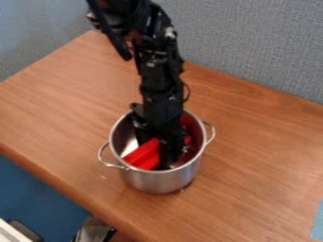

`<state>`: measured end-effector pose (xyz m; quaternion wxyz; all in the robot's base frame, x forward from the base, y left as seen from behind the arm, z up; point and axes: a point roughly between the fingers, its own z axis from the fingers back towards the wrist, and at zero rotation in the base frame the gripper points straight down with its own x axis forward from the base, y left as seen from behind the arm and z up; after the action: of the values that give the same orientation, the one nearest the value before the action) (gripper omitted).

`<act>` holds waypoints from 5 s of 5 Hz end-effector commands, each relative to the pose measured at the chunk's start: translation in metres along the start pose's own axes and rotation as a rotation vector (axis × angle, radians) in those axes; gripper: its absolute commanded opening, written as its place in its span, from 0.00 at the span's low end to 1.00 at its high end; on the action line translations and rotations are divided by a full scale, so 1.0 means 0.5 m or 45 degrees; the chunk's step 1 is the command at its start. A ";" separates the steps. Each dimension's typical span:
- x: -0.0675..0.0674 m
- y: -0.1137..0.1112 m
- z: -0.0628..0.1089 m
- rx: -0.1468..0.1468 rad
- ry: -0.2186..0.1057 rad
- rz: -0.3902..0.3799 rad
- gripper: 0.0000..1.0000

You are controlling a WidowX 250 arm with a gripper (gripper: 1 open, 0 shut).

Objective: Move the red object from the metal pot to the table

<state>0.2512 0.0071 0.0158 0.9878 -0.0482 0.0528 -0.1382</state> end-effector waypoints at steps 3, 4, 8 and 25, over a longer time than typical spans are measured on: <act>0.034 0.016 0.091 -0.018 -0.145 0.165 0.00; 0.060 0.016 0.139 -0.030 -0.203 0.236 0.00; 0.014 -0.033 0.151 0.065 -0.194 -0.048 0.00; 0.073 -0.294 -0.022 0.174 -0.181 -0.199 1.00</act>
<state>0.2418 -0.1444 0.0122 0.9763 0.0064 -0.0186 -0.2156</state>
